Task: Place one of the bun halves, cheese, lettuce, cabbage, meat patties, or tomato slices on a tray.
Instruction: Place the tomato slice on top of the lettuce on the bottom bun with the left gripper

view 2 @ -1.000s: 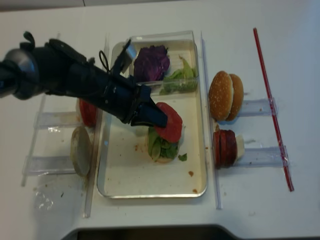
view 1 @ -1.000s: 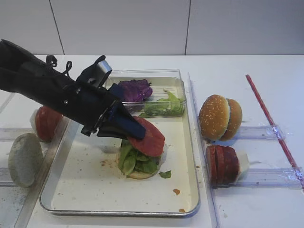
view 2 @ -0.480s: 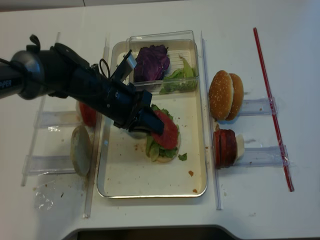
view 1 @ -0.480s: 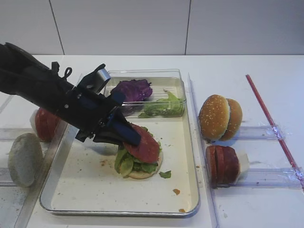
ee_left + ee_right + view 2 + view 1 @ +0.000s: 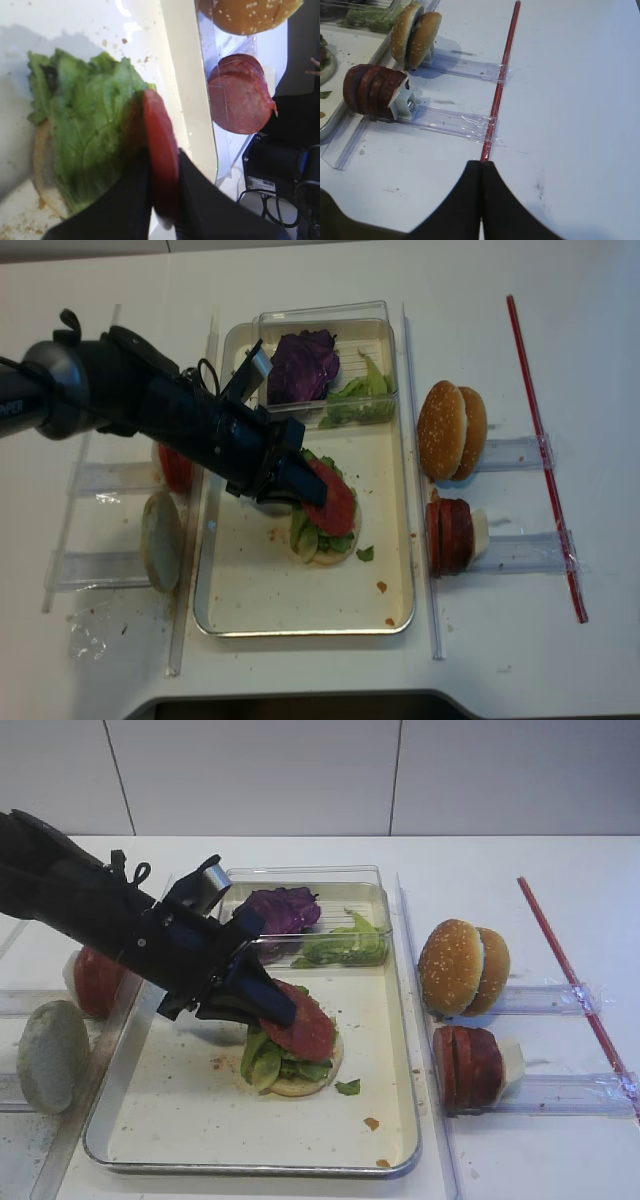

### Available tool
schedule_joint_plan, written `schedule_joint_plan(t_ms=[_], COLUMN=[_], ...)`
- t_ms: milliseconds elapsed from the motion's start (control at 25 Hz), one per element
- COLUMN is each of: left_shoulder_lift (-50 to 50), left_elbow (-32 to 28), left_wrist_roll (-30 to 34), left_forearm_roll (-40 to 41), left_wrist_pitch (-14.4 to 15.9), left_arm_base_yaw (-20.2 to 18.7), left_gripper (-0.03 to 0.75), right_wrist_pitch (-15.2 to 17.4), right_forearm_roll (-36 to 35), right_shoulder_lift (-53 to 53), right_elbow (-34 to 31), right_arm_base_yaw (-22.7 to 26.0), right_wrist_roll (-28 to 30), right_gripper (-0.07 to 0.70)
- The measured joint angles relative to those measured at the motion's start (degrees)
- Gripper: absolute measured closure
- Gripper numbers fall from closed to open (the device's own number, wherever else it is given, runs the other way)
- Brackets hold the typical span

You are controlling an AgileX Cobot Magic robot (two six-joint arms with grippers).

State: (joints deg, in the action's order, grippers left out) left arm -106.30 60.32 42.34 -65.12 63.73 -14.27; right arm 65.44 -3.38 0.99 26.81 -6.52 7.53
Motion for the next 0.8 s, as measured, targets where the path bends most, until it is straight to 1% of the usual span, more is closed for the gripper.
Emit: schedule_joint_plan(t_ms=[240, 320, 440, 560, 680, 800], left_shoulder_lift=[0.00, 0.00, 0.00, 0.00, 0.00, 0.00], left_elbow=[0.00, 0.55, 2.23, 3.56, 3.94, 3.94], left_wrist_roll=[-2.95, -5.03, -7.67, -9.50, -10.92, -11.59], left_forearm_roll=[0.29, 1.96, 4.00, 4.96, 6.07, 6.44], left_wrist_pitch=[0.00, 0.12, 1.09, 2.20, 2.47, 2.58], left_arm_base_yaw=[0.00, 0.00, 0.00, -0.28, -0.64, -0.82], left_gripper=[0.596, 0.579, 0.555, 0.548, 0.542, 0.507], right_wrist_pitch=[0.00, 0.00, 0.00, 0.00, 0.00, 0.00], right_forearm_roll=[0.00, 0.00, 0.00, 0.00, 0.00, 0.00], right_shoulder_lift=[0.00, 0.00, 0.00, 0.00, 0.00, 0.00], right_elbow=[0.00, 0.00, 0.00, 0.00, 0.00, 0.00], right_arm_base_yaw=[0.00, 0.00, 0.00, 0.00, 0.00, 0.00], right_wrist_roll=[0.00, 0.00, 0.00, 0.00, 0.00, 0.00], right_gripper=[0.615, 0.615, 0.615, 0.615, 0.615, 0.615])
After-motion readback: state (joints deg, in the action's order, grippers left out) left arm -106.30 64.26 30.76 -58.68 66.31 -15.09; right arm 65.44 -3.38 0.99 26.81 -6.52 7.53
